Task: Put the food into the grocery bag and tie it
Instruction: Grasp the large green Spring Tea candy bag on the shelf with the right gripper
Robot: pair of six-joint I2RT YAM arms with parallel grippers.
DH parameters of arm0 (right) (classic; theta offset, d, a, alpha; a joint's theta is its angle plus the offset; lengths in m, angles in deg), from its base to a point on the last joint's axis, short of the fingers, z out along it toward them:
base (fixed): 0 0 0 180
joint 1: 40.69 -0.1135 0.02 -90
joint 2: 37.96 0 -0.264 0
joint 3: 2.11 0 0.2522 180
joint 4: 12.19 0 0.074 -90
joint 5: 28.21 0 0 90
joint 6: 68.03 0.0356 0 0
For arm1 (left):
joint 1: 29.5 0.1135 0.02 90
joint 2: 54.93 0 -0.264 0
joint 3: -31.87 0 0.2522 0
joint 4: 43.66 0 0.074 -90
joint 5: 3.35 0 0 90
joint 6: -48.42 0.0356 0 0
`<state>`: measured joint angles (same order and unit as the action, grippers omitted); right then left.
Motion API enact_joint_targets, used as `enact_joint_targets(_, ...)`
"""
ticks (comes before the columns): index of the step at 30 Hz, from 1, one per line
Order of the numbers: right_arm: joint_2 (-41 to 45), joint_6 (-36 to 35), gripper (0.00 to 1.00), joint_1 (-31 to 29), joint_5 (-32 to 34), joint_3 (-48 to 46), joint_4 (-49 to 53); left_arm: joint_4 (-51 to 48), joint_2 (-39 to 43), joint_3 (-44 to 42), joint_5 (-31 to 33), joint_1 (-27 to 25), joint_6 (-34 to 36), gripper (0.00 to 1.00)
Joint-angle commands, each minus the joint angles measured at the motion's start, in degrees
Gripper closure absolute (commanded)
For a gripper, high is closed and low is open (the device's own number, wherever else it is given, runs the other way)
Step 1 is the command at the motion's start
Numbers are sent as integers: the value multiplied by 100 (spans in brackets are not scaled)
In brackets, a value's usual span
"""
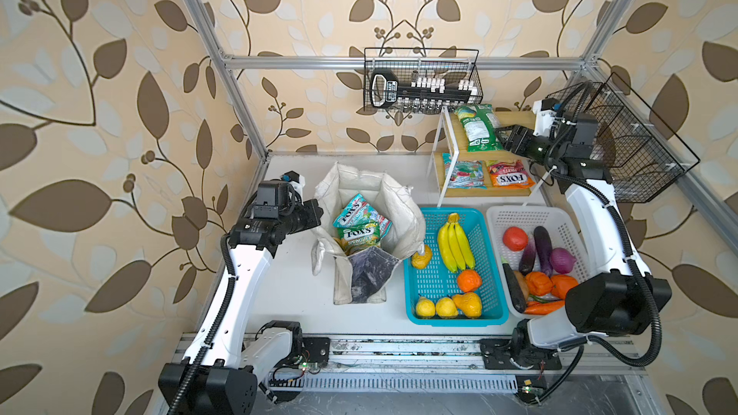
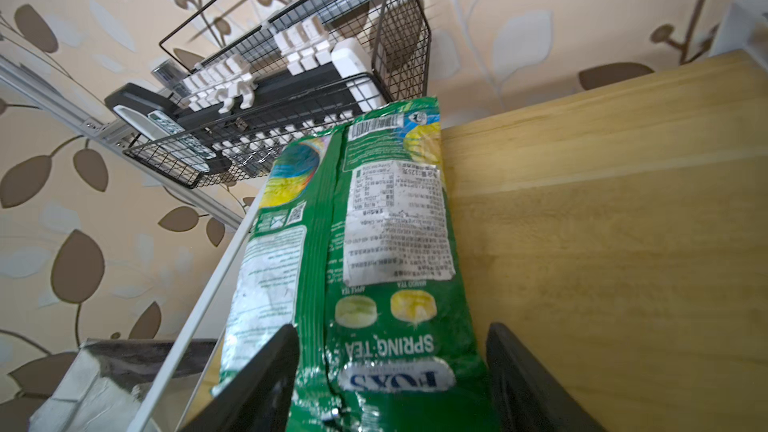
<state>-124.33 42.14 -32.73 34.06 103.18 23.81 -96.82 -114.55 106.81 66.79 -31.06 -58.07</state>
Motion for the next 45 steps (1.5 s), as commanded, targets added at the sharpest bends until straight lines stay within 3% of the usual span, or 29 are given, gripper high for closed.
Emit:
enact_joint_targets(1, 239, 345, 27, -42, -531, -222, 167, 116, 66, 29, 52, -57, 148, 100)
enact_joint_targets(9, 421, 197, 32, -61, 187, 212, 1146, 142, 99, 16, -54, -59, 122, 100)
enact_joint_targets(14, 500, 39, 33, -101, 1053, 447, 1673, 149, 56, 23, -143, -60, 103, 100)
enact_joint_targets(22, -79, -88, 38, -69, 665, 1034, 2151, 169, 67, 16, -149, -65, 93, 100)
enact_joint_targets(25, -139, -113, 44, -52, 523, 1043, 2188, 178, 49, -2, -135, -65, 93, 100)
enact_joint_targets(27, -214, -135, 54, -50, 383, 1015, 2197, 143, 20, 16, -119, -65, 95, 100)
enact_joint_targets(38, -455, 4, 60, -104, -110, 700, 1603, 128, 13, 16, -10, -70, 119, 100)
enact_joint_targets(42, -436, 129, 74, -85, -219, 533, 1343, 122, 20, 11, 78, -69, 145, 100)
enact_joint_targets(45, -325, 237, 90, -97, -260, 412, 1070, 16, -15, 60, 302, -68, 192, 100)
